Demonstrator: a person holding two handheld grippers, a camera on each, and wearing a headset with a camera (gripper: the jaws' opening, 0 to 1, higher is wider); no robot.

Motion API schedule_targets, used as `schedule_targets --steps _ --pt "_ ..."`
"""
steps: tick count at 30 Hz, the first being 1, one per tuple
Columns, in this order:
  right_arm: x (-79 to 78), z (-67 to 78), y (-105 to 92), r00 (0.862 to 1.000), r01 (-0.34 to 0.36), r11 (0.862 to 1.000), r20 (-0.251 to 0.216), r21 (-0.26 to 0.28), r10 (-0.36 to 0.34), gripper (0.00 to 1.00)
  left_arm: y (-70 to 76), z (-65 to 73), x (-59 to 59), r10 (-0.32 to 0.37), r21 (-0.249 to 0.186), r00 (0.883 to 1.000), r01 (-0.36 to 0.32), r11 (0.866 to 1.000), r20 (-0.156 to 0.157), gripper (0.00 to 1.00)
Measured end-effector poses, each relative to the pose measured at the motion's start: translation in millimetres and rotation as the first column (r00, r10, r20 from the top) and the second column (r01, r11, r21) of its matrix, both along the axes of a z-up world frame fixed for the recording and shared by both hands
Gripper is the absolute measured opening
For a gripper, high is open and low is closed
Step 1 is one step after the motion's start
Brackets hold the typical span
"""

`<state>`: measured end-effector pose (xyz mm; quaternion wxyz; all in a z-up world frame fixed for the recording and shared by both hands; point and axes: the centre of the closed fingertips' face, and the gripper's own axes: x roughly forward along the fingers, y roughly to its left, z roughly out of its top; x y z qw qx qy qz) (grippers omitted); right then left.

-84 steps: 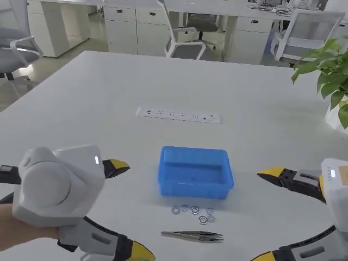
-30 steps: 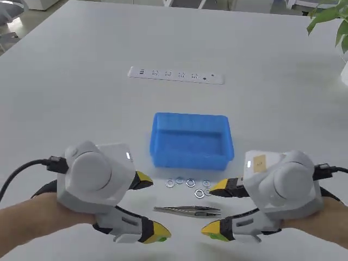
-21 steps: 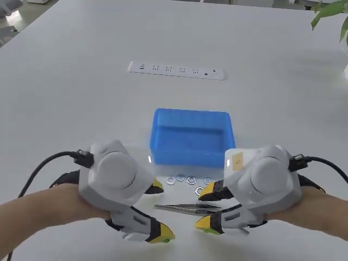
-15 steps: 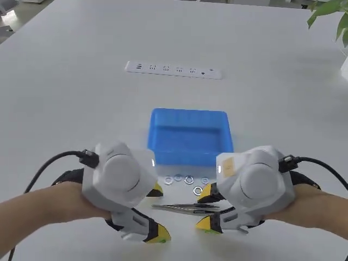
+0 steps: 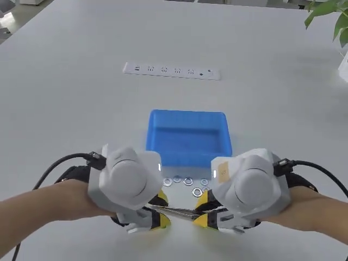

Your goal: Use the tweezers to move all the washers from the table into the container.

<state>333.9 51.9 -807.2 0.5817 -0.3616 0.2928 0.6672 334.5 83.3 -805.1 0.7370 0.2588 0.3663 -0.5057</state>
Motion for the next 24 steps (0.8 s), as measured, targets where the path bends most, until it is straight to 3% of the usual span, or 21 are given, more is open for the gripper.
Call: schedule_targets --steps 2,4,5,9,11,13,17,24 --pt "-0.7 -0.1 0.0 1.000 0.010 1.000 -0.005 -0.004 -0.010 0.11 -2.2 -0.5 -1.1 -0.011 0.006 1.000 0.011 1.000 0.000 0.10" --pt "-0.9 -0.2 -0.2 1.000 -0.003 1.000 0.011 -0.006 0.003 0.11 -2.8 -0.5 -3.0 -0.081 0.051 0.996 0.079 0.996 0.033 0.08" --pt "-1.3 -0.2 -0.1 1.000 0.000 1.000 0.008 -0.005 0.000 0.10 -3.6 -0.7 -5.7 -0.104 0.061 0.994 0.102 0.993 0.032 0.07" --pt "0.5 0.0 -0.7 1.000 0.017 1.000 -0.004 0.006 -0.017 0.09 -3.5 -0.1 -4.2 -0.073 0.056 0.997 0.072 0.996 0.009 0.06" --pt "-0.4 0.2 -0.5 1.000 -0.002 1.000 0.006 0.009 0.002 0.08 -3.9 -0.1 -4.9 -0.141 0.093 0.989 0.136 0.986 0.051 0.05" --pt "-4.3 0.3 -0.4 0.996 -0.079 0.997 0.049 -0.002 0.079 0.08 -6.1 -0.4 -11.1 -0.118 0.103 0.993 0.114 0.988 0.029 0.05" --pt "-13.3 0.2 -0.9 0.996 -0.075 0.997 0.047 0.021 0.074 0.08 -3.8 -0.2 -16.8 -0.107 0.115 0.994 0.106 0.988 -0.001 0.05" --pt "-13.4 2.3 -1.0 0.990 -0.098 0.994 0.110 0.046 0.093 0.07 -5.5 13.0 -18.7 -0.104 0.098 0.995 0.104 0.990 -0.004 0.05"
